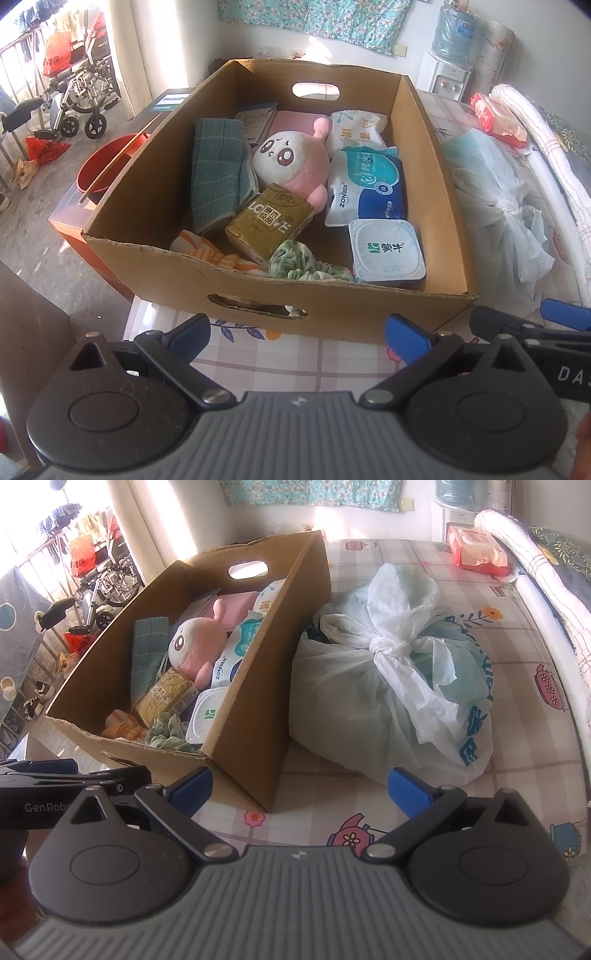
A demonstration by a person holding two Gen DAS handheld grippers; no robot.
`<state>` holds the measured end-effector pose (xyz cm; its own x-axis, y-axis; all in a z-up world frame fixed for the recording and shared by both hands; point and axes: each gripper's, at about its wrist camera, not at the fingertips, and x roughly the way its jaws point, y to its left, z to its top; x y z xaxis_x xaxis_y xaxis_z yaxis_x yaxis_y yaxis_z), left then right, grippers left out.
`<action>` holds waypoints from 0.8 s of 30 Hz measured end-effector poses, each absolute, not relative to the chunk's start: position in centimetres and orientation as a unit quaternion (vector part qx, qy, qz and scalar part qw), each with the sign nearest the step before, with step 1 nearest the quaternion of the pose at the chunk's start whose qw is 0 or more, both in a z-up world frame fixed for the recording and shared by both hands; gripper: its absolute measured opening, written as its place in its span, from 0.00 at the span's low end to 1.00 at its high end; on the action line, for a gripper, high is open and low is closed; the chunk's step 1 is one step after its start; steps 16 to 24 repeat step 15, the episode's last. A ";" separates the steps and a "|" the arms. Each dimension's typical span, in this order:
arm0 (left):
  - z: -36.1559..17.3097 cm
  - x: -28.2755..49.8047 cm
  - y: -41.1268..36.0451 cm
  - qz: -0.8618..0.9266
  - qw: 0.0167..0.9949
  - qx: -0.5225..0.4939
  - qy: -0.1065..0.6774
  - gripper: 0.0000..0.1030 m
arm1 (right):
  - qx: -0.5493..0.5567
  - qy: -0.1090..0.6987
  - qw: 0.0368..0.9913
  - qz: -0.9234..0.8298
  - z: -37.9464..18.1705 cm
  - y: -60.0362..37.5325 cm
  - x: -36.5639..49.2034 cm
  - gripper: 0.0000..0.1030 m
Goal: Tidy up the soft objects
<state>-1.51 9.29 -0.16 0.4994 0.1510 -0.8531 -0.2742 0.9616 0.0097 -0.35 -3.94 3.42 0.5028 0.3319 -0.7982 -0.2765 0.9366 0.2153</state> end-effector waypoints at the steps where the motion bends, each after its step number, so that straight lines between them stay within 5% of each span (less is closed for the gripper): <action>1: -0.2 -1.5 9.3 0.123 0.864 -0.063 0.485 0.99 | 0.030 0.467 0.866 0.176 3.4 -4.0 -0.3 0.99; 24: 0.0 -1.6 9.3 0.124 0.864 -0.064 0.485 0.99 | 0.031 0.466 0.866 0.176 3.5 -3.8 -0.4 0.99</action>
